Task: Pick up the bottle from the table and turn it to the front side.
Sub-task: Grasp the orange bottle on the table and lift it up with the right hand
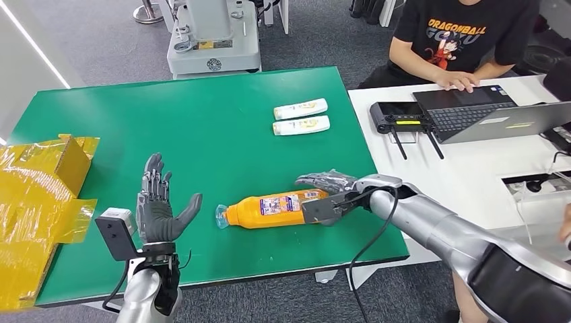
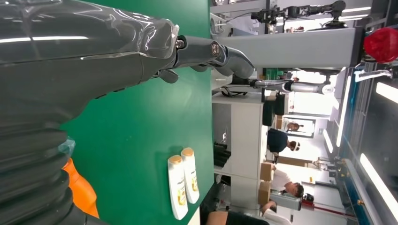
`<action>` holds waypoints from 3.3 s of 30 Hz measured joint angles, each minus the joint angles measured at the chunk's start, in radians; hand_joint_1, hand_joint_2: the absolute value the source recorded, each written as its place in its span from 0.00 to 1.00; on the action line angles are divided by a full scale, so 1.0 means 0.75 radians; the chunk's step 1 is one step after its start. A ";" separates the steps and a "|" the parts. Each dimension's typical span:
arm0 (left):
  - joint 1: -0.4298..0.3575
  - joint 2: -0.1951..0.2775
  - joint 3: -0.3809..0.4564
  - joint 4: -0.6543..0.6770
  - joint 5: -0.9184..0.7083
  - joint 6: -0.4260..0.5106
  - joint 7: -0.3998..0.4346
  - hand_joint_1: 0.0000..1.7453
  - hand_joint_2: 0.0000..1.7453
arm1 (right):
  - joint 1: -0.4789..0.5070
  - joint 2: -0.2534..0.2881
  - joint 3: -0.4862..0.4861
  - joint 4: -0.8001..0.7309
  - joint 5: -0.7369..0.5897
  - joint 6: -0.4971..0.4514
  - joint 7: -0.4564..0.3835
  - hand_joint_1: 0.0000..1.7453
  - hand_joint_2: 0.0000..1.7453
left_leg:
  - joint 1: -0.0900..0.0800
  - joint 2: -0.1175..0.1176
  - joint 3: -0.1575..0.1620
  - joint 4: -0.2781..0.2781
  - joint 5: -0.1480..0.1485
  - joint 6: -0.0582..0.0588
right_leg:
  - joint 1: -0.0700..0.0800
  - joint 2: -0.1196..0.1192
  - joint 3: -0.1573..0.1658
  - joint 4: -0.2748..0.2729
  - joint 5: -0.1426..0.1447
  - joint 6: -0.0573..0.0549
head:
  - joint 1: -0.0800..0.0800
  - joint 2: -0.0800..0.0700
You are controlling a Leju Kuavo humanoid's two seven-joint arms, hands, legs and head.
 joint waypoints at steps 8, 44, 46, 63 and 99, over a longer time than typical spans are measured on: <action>-0.010 -0.007 -0.012 0.030 0.004 -0.002 0.001 0.00 1.00 | 0.077 -0.040 -0.038 -0.027 0.003 -0.012 0.017 0.00 1.00 | 0.000 0.000 0.000 0.000 0.000 0.000 | 0.000 0.000 0.000 0.000 0.000 0.000 | 0.000 0.000; -0.065 -0.020 -0.052 0.103 0.067 0.034 -0.017 0.00 1.00 | -0.239 -0.036 -0.103 -0.090 0.138 0.136 -0.001 0.00 1.00 | 0.000 0.003 0.000 0.000 0.001 0.001 | 0.000 0.004 0.000 0.002 0.001 0.000 | 0.000 0.000; -0.066 -0.019 -0.052 0.103 0.067 0.035 -0.018 0.00 1.00 | -0.251 0.022 -0.083 -0.042 0.138 0.105 -0.010 0.00 1.00 | 0.000 0.002 0.000 0.000 0.002 0.001 | 0.000 0.003 0.000 0.002 0.001 0.000 | 0.000 0.000; -0.084 -0.030 -0.052 0.128 0.034 0.026 -0.010 0.00 1.00 | -0.176 0.290 -0.016 0.175 0.146 -0.043 -0.060 0.00 1.00 | 0.000 0.001 0.000 0.000 0.002 0.000 | 0.000 0.002 0.000 0.001 0.001 0.000 | 0.000 0.000; -0.099 -0.033 -0.053 0.134 0.026 0.022 0.004 0.00 1.00 | -0.027 0.263 -0.018 0.178 0.194 -0.068 -0.009 0.00 1.00 | 0.000 0.002 0.000 0.000 0.002 0.000 | 0.000 0.002 0.000 0.001 0.001 0.000 | 0.000 0.000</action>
